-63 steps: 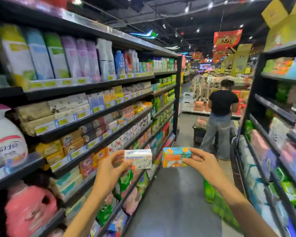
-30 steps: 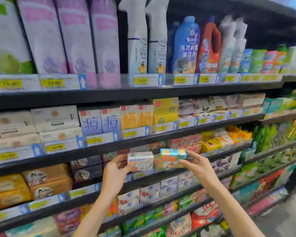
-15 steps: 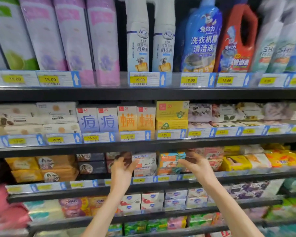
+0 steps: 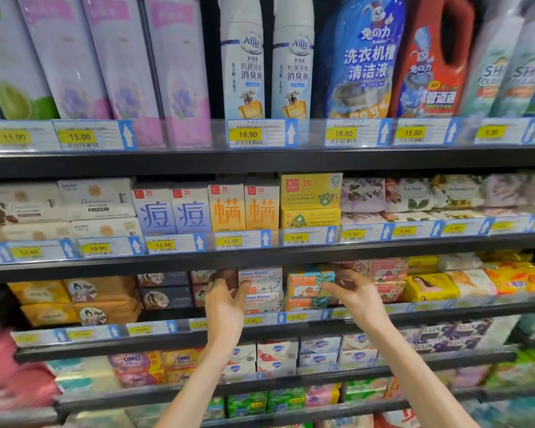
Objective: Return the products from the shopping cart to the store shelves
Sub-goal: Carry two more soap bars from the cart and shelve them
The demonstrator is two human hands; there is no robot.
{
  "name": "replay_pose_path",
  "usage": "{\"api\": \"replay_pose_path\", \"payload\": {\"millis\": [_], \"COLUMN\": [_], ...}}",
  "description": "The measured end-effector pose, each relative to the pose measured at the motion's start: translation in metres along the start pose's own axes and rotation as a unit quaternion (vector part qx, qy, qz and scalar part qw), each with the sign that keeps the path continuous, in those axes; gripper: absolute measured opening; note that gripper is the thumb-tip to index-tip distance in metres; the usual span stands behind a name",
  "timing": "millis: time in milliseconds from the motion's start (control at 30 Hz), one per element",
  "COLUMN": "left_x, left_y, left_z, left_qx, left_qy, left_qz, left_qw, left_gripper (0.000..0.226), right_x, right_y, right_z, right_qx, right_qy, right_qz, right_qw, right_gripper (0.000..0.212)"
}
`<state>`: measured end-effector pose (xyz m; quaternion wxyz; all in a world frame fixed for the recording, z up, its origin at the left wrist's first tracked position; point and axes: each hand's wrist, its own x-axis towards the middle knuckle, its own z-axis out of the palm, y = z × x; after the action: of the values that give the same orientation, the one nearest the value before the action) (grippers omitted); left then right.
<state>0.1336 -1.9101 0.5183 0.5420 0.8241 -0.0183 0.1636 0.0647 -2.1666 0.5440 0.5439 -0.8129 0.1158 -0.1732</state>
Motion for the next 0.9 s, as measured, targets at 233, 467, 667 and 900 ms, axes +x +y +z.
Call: {"api": "replay_pose_path", "payload": {"millis": [233, 467, 667, 900], "left_x": [0.003, 0.003, 0.003, -0.002], "left_y": [-0.004, -0.004, -0.001, 0.007], "left_z": [0.000, -0.001, -0.001, -0.005], "left_qx": [-0.008, -0.017, -0.020, -0.030], "left_qy": [-0.012, -0.021, -0.024, -0.026], "left_qz": [-0.009, -0.016, -0.020, -0.025], "left_qw": [1.000, 1.000, 0.999, 0.999], "left_gripper": [0.026, 0.027, 0.024, 0.024], "right_x": [-0.006, -0.017, -0.015, -0.013], "right_y": [0.004, -0.003, -0.005, 0.000], "right_z": [0.021, 0.029, 0.032, 0.032], "right_qx": [-0.019, -0.029, -0.022, -0.035], "right_qy": [0.056, 0.102, 0.108, 0.112], "right_qz": [-0.024, -0.066, -0.068, -0.049], "right_qw": [0.998, 0.992, 0.992, 0.992], "right_gripper": [0.047, 0.040, 0.035, 0.047]}}
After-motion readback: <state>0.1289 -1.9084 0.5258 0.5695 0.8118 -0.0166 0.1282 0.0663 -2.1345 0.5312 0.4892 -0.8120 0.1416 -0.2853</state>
